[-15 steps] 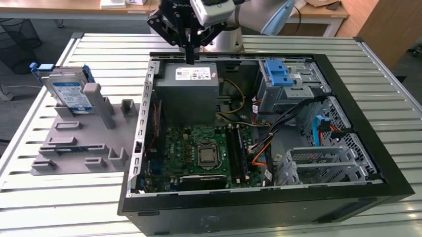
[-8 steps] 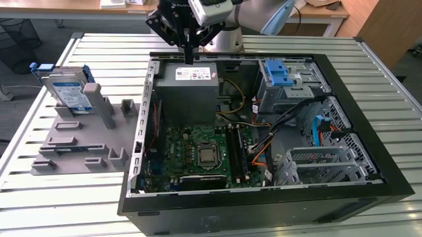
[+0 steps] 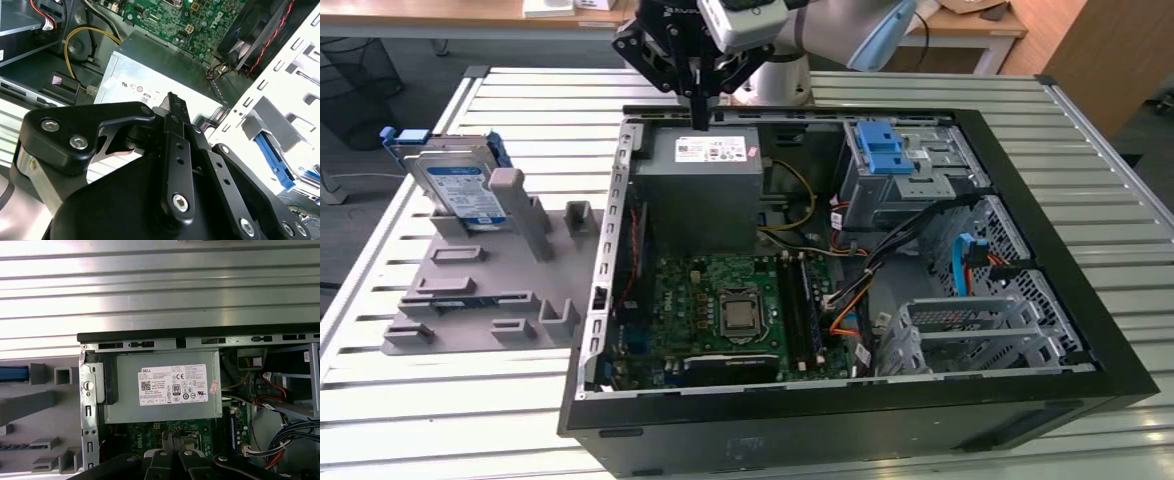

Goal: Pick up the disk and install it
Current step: 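Reach for the disk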

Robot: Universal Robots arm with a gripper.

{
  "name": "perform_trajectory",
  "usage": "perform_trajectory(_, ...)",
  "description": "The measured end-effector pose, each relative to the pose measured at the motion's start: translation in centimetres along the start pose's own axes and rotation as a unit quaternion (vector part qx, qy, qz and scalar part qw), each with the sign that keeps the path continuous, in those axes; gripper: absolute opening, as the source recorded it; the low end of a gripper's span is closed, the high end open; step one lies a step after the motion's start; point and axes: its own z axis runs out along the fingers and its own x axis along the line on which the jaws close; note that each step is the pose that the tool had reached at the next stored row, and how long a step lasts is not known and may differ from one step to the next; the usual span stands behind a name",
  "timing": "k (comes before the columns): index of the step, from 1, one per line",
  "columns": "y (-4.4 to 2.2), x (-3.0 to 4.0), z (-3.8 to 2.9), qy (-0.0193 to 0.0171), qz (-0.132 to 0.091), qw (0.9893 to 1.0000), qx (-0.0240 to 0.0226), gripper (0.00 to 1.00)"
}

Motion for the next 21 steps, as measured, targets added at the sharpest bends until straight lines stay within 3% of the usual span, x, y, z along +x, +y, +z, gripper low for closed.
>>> perform_trajectory(21, -0.04, 0.47, 0.0, 0.0, 0.0, 1.0, 0.0, 0.11)
